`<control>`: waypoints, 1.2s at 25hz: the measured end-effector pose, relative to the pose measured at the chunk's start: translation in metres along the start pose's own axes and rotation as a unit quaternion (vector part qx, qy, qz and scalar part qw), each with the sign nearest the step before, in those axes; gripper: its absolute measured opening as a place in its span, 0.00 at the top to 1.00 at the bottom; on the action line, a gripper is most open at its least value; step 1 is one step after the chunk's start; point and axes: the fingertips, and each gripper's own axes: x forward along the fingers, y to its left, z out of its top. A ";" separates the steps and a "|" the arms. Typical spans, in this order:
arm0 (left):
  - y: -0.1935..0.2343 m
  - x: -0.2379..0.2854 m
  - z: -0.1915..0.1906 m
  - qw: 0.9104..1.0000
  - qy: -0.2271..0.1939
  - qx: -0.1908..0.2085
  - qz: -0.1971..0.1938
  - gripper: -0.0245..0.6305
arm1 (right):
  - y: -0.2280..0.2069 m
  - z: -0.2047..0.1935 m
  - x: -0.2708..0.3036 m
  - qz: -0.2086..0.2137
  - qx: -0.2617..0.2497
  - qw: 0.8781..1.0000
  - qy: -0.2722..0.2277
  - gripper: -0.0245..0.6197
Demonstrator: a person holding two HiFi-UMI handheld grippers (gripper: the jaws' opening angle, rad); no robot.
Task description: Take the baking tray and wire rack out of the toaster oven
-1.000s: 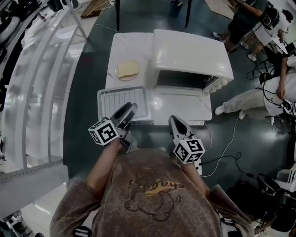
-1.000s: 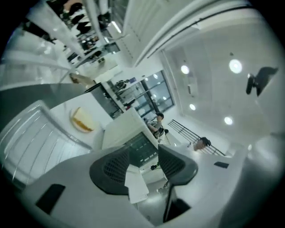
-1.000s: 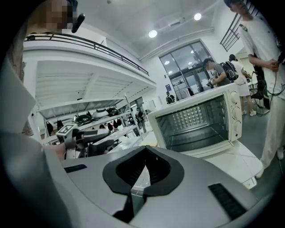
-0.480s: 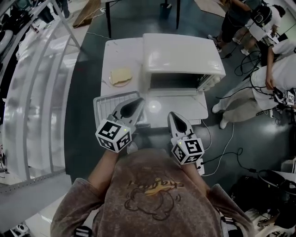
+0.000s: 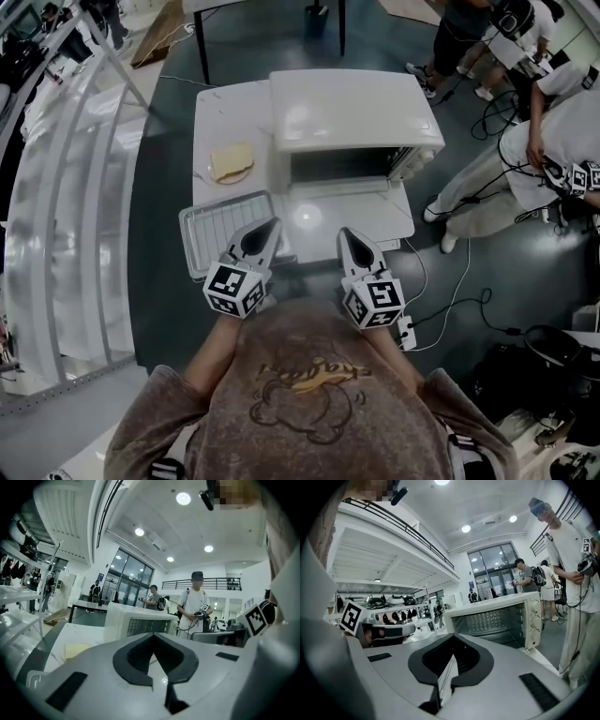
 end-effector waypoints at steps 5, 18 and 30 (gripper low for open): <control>0.005 0.002 -0.001 1.000 -0.002 -0.018 0.004 0.96 | -0.007 0.006 0.001 -0.003 -0.008 1.000 -0.003 0.96; 0.013 0.012 0.005 1.000 -0.002 -0.029 -0.005 0.96 | -0.014 0.010 0.006 -0.011 -0.004 1.000 -0.010 0.96; 0.023 0.013 0.007 0.999 -0.001 -0.040 -0.003 0.96 | -0.016 0.007 0.009 -0.020 0.005 1.000 -0.009 0.96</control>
